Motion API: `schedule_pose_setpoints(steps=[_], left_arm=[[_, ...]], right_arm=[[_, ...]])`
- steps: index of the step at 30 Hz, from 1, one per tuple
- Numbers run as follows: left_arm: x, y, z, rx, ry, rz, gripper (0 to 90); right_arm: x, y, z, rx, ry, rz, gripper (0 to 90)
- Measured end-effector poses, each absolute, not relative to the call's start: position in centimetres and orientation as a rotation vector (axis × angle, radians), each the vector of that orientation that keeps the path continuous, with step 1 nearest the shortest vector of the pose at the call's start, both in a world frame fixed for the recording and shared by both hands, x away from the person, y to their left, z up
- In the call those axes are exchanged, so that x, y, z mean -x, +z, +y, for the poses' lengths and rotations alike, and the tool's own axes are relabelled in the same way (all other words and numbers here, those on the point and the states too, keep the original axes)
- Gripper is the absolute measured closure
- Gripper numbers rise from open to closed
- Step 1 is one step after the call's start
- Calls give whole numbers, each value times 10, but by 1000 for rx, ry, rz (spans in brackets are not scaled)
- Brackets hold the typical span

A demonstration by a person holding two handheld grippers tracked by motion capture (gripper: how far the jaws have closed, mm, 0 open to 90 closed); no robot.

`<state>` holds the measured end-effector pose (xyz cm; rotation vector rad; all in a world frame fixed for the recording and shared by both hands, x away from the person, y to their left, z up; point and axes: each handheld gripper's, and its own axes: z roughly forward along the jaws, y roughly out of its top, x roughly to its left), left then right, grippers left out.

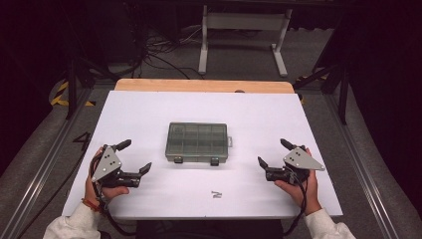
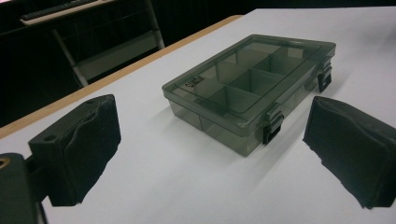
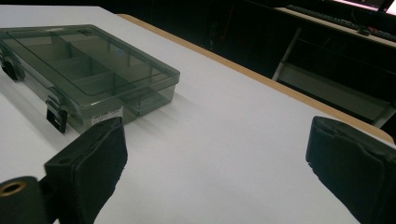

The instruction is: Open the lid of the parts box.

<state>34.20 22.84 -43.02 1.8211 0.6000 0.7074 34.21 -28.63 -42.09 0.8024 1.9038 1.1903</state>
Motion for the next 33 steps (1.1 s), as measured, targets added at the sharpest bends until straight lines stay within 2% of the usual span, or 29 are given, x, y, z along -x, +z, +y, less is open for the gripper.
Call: schedule_pose_setpoints(steps=[9, 12, 19, 33], left_arm=[[-346, -433, 228, -1840, 675, 611, 65], [-346, -433, 228, -1850, 686, 601, 96], [-353, -439, 224, -1861, 626, 610, 114], [-390, -450, 192, -1975, 510, 608, 104]], right_arm=[[-342, -421, -283, -791, 1180, 1916, 61], [-344, -422, -283, -804, 1183, 1923, 61], [-351, -426, -276, -832, 1186, 1970, 79], [-389, -429, -205, -746, 1177, 2205, 167]])
